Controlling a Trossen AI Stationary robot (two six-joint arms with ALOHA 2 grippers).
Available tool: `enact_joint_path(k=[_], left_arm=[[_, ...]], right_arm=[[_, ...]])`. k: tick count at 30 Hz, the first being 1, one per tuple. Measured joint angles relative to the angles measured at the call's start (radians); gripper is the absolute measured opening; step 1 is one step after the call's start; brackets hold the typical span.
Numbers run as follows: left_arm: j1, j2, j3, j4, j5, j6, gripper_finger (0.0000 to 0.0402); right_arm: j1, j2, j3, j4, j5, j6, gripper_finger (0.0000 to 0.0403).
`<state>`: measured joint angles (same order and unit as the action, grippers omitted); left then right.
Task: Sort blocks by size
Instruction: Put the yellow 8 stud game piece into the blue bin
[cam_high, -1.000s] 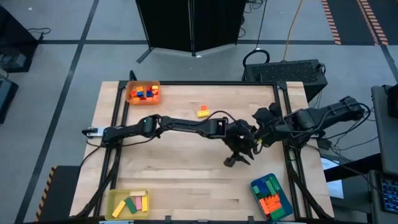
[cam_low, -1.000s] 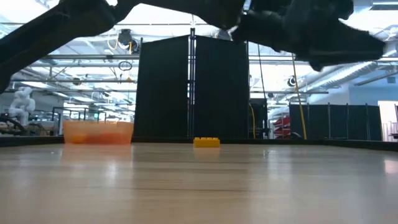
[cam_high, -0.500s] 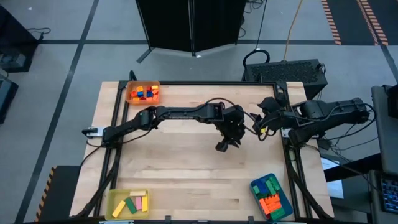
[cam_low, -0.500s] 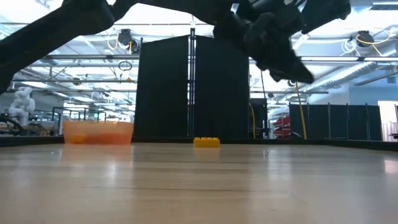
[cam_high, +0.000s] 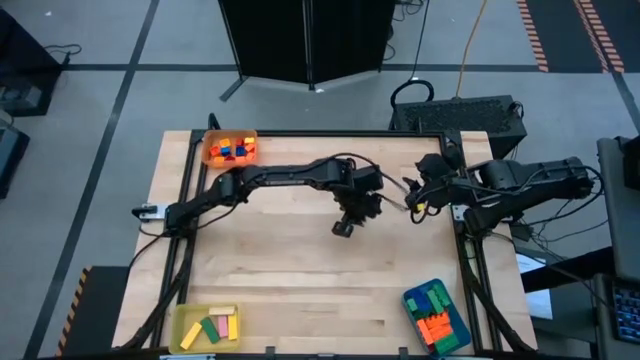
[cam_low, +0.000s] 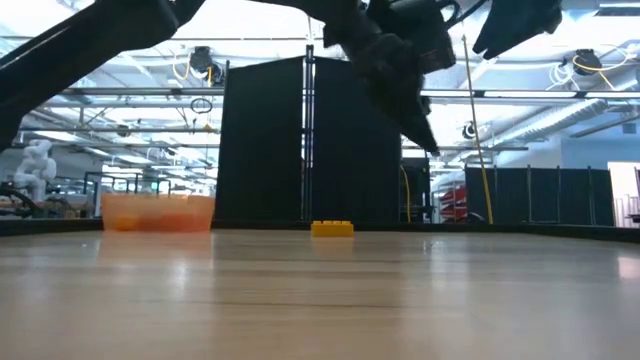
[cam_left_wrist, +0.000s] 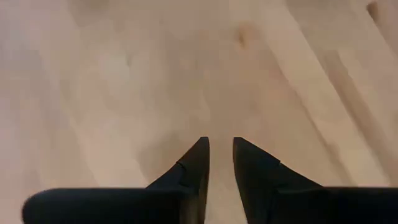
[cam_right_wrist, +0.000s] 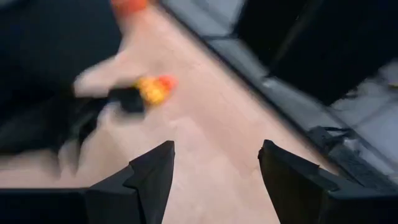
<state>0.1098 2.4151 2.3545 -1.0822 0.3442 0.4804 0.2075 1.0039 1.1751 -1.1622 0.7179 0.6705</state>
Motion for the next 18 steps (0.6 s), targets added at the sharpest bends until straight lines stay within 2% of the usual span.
enact_joint_path(k=[4, 6, 12, 18], left_arm=[[0.028, -0.062, -0.004, -0.068, -0.077, -0.036, 0.0072], [0.037, -0.098, -0.004, -0.094, -0.091, -0.049, 0.0072], [0.050, -0.134, -0.003, -0.203, -0.091, -0.062, 0.0072], [0.046, -0.174, -0.057, -0.226, -0.040, -0.075, 0.0072]], right_arm=[[-0.001, -0.020, 0.006, 0.010, -0.030, -0.005, 0.0226], [-0.006, -0.027, 0.006, 0.037, 0.013, -0.023, 0.0226], [-0.004, -0.070, 0.005, 0.080, 0.032, -0.069, 0.0226], [0.002, -0.079, 0.003, 0.001, 0.037, 0.003, 0.0226]])
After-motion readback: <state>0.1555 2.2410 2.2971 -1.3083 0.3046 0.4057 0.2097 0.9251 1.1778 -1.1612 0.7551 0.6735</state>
